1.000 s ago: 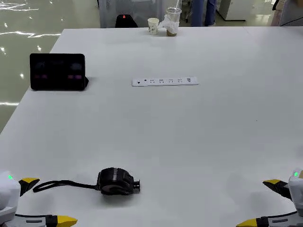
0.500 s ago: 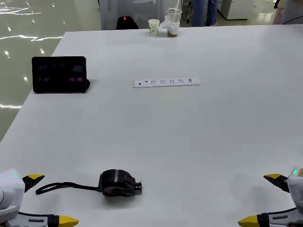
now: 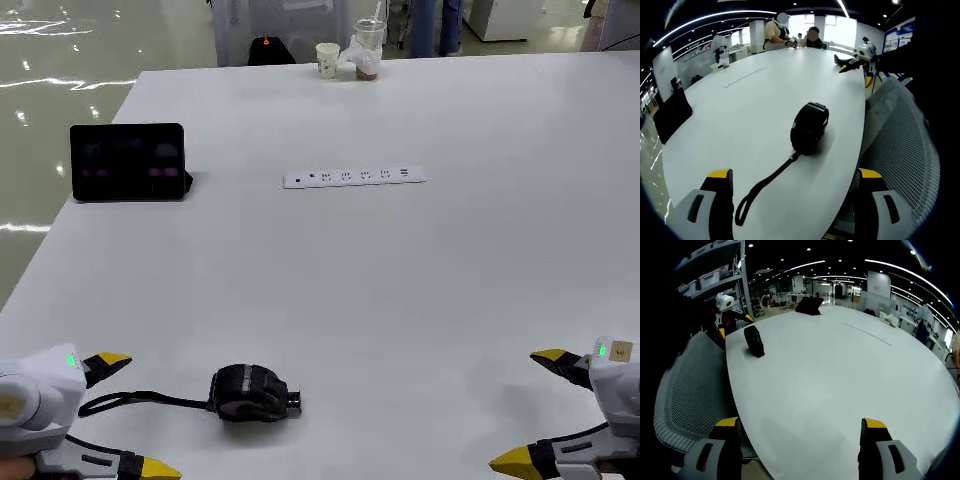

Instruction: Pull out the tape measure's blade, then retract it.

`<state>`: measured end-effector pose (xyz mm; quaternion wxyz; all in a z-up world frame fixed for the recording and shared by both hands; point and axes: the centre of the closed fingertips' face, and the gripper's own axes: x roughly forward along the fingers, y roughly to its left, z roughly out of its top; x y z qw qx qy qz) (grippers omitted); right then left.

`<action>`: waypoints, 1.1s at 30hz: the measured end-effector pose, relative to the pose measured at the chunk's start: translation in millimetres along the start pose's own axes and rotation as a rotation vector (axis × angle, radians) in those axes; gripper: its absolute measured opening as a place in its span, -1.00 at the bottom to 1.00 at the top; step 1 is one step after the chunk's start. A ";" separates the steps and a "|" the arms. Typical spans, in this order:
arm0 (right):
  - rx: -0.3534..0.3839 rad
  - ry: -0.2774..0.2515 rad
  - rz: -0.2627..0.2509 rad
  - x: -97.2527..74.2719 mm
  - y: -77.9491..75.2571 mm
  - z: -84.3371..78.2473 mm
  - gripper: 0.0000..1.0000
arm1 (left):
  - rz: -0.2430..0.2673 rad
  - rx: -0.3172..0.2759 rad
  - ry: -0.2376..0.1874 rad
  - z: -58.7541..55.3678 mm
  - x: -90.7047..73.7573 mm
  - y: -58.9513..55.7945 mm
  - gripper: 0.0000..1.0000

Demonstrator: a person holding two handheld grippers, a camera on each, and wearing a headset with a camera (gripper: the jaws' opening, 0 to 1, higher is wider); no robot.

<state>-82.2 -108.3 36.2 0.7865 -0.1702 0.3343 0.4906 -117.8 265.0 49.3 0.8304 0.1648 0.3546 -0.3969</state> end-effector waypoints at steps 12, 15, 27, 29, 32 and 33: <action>-0.037 0.031 0.063 17.8 7.0 13.8 0.98 | -0.070 0.055 0.054 14.2 14.4 -0.2 0.98; -0.058 0.039 0.079 23.6 10.3 16.5 0.98 | -0.089 0.075 0.066 18.2 16.6 -3.6 0.98; -0.135 0.046 0.121 41.8 15.1 36.9 0.98 | -0.166 0.155 0.124 29.7 29.2 -14.1 0.98; -0.139 0.043 0.127 44.5 16.7 42.0 0.98 | -0.175 0.183 0.132 32.4 32.1 -15.1 0.98; -0.154 0.050 0.137 50.1 19.6 45.8 0.98 | -0.186 0.208 0.141 36.0 36.4 -13.4 0.98; -0.157 0.051 0.140 51.8 20.2 46.7 0.98 | -0.190 0.217 0.142 37.5 37.4 -13.9 0.98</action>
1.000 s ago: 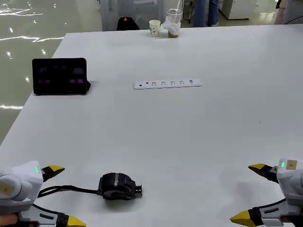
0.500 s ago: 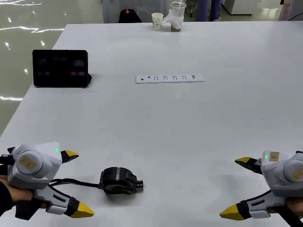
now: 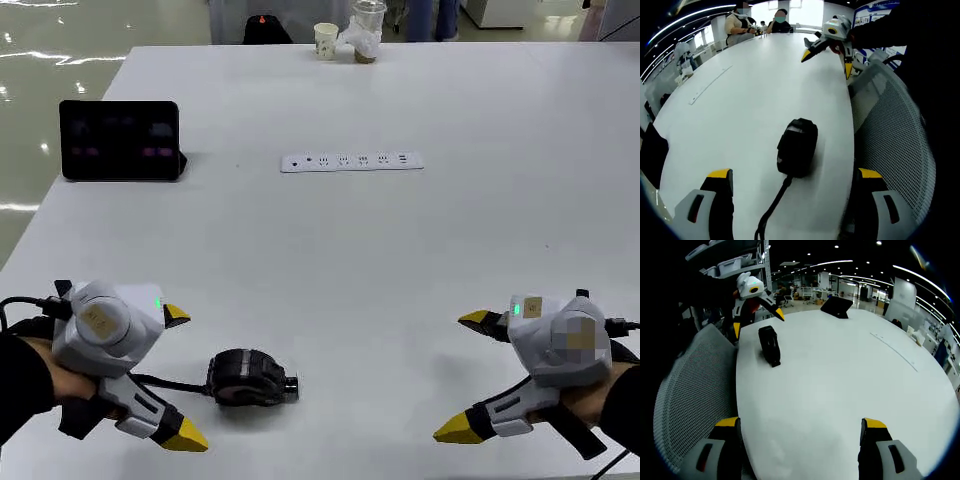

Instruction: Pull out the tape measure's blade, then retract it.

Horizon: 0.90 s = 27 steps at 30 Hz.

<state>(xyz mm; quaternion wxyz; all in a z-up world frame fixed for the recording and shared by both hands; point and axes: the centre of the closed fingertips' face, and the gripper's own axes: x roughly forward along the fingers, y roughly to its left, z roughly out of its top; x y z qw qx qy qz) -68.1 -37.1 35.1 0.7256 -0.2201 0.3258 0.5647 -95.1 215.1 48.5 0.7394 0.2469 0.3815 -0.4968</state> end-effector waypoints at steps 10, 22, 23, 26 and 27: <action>-0.092 -0.025 0.049 23.0 12.6 18.1 0.98 | 0.003 0.078 0.030 11.0 7.5 10.5 0.91; -0.126 -0.017 0.107 55.2 23.6 33.5 0.98 | -0.057 0.133 0.060 22.3 26.6 -1.2 0.80; -0.125 -0.018 0.109 57.9 23.6 35.5 0.98 | -0.059 0.145 0.061 23.7 27.6 -2.3 0.80; -0.122 -0.020 0.105 63.1 21.9 40.0 0.98 | -0.063 0.160 0.060 27.4 31.0 -4.0 0.74; -0.120 -0.020 0.106 64.8 21.7 40.8 0.98 | -0.064 0.167 0.060 28.0 32.4 -4.3 0.70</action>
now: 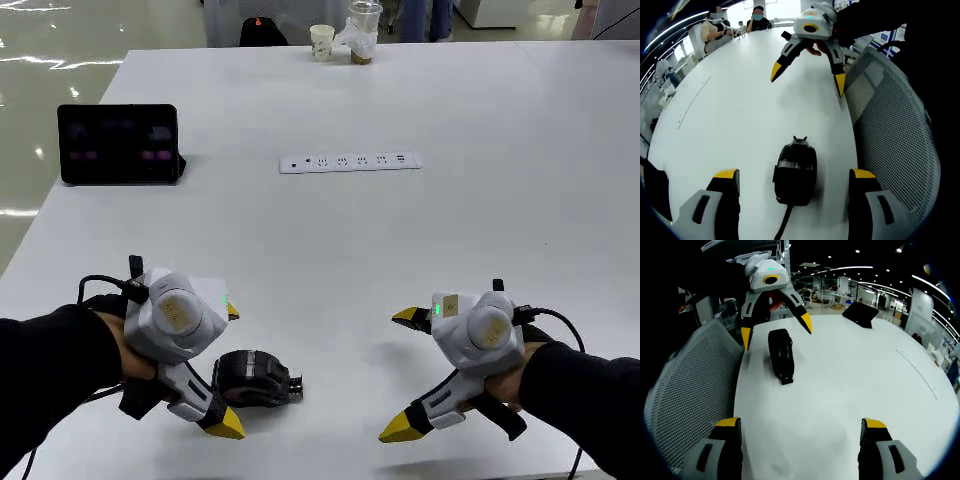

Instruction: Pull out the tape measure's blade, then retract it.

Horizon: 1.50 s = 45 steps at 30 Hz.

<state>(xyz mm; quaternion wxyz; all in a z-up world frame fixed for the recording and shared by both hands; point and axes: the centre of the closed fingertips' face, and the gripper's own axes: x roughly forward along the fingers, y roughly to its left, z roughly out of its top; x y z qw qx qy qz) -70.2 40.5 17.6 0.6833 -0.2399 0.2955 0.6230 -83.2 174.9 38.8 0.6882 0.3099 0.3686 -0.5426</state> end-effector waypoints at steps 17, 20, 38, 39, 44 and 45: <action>0.007 -0.010 0.040 30.1 5.0 24.9 0.98 | -0.025 0.019 0.033 6.9 15.9 -4.4 0.13; 0.005 -0.017 0.044 34.3 5.4 30.7 0.98 | -0.036 0.031 0.050 4.8 18.7 -8.0 0.07; -0.056 0.011 0.117 52.0 21.8 43.8 0.71 | 0.027 0.063 0.091 3.9 25.2 -0.2 -0.38; -0.054 0.017 0.127 53.8 23.2 42.7 0.65 | 0.031 0.051 0.089 3.8 25.3 0.0 -0.38; -0.081 0.051 0.152 63.9 26.3 34.2 0.33 | 0.023 0.051 0.082 4.2 25.3 -0.5 -0.37; -0.085 0.052 0.153 65.5 26.6 33.7 0.29 | 0.023 0.052 0.080 4.3 25.2 -0.5 -0.37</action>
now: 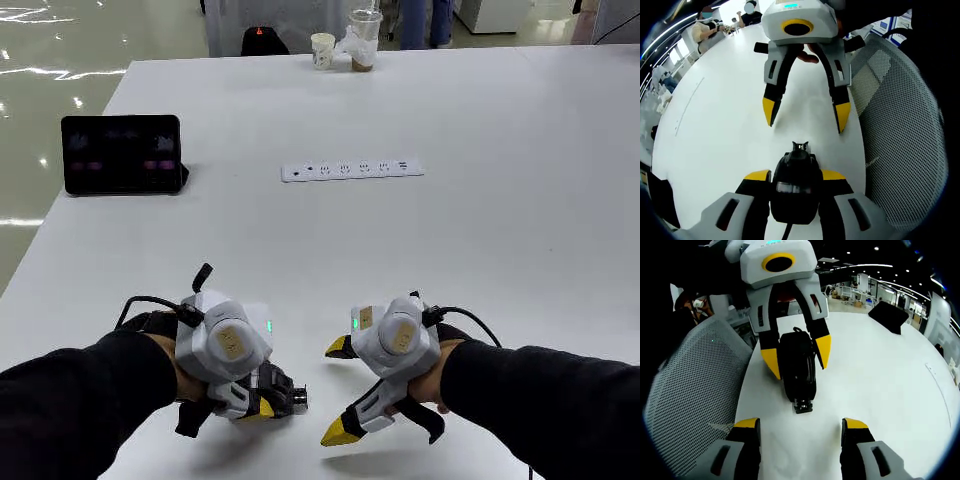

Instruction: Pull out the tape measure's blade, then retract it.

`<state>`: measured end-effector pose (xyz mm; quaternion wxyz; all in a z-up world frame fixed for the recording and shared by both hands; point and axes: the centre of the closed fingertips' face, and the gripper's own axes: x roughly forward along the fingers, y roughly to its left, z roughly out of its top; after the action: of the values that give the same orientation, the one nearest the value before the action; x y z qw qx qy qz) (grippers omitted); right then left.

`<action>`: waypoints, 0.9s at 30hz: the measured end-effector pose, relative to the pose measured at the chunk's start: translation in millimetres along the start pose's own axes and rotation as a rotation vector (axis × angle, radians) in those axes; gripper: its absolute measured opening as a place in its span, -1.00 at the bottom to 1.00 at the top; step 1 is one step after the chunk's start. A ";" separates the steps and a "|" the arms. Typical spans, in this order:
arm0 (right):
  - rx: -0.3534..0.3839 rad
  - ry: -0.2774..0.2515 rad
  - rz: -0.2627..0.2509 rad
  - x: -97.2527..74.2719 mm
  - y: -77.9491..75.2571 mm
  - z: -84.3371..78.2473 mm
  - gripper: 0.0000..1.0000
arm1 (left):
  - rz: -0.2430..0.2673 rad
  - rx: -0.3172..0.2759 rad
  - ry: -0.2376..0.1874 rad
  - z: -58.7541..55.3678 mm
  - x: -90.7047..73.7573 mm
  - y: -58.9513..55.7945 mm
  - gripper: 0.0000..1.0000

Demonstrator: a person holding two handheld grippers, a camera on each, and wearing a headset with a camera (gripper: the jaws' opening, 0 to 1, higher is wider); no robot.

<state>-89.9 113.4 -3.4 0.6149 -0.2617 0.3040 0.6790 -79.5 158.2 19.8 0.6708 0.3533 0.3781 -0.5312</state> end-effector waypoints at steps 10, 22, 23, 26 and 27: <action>-0.042 -0.007 -0.008 12.8 -0.1 13.8 -0.26 | 0.001 0.020 -0.001 -0.5 0.3 0.2 -0.37; -0.062 0.009 -0.030 21.1 -4.7 14.1 -0.74 | -0.001 0.022 0.002 -1.2 0.8 0.0 -0.37; -0.063 0.009 -0.030 22.9 -4.3 14.7 -0.74 | -0.002 0.024 0.002 -1.2 0.8 -0.2 -0.37; -0.099 0.014 -0.034 25.2 -3.8 15.9 -0.74 | -0.001 0.030 0.002 -1.3 0.9 -0.3 -0.37; -0.099 0.014 -0.034 25.7 -3.8 15.8 -0.74 | 0.000 0.030 0.001 -1.3 1.0 -0.4 -0.37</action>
<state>-88.6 142.6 -11.8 0.6106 -0.3016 0.2700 0.6807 -79.9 158.9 18.3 0.6652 0.3634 0.3705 -0.5368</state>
